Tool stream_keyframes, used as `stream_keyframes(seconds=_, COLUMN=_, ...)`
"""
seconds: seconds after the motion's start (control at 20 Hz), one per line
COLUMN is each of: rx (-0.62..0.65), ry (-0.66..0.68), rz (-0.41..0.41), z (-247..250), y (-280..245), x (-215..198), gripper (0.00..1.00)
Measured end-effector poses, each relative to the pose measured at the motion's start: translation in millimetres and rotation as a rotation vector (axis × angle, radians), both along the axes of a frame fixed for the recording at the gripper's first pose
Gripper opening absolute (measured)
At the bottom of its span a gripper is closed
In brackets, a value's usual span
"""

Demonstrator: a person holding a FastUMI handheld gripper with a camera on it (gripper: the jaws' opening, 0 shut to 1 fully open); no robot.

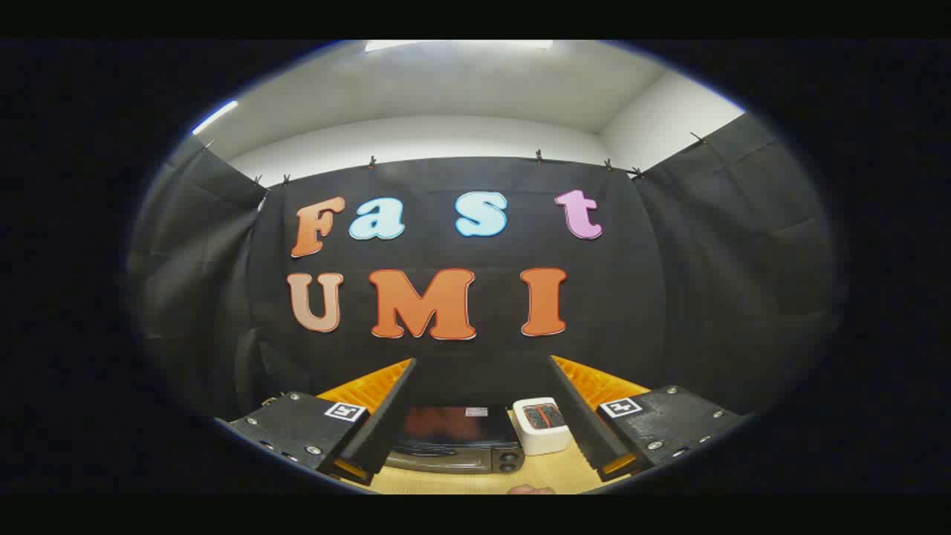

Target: Open the toaster oven, put the food inside, and close the toaster oven door.

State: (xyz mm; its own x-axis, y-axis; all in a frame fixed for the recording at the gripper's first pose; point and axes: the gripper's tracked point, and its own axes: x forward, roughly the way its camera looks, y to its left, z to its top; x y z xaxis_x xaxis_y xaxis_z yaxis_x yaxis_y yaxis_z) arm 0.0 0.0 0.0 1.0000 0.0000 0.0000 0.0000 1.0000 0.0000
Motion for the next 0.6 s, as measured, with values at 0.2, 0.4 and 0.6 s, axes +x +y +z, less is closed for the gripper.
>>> stream_keyframes(seconds=0.2, rx=0.015, ry=0.019, rz=0.008, z=-0.8, y=3.8, x=3.8, gripper=0.98)
stream_keyframes(seconds=0.4, rx=0.019, ry=0.004, rz=0.011, z=3.1, y=4.4, x=5.7, gripper=0.98)
stream_keyframes(seconds=0.6, rx=0.009, ry=0.008, rz=0.013, z=-1.0, y=3.3, x=5.2, gripper=0.98)
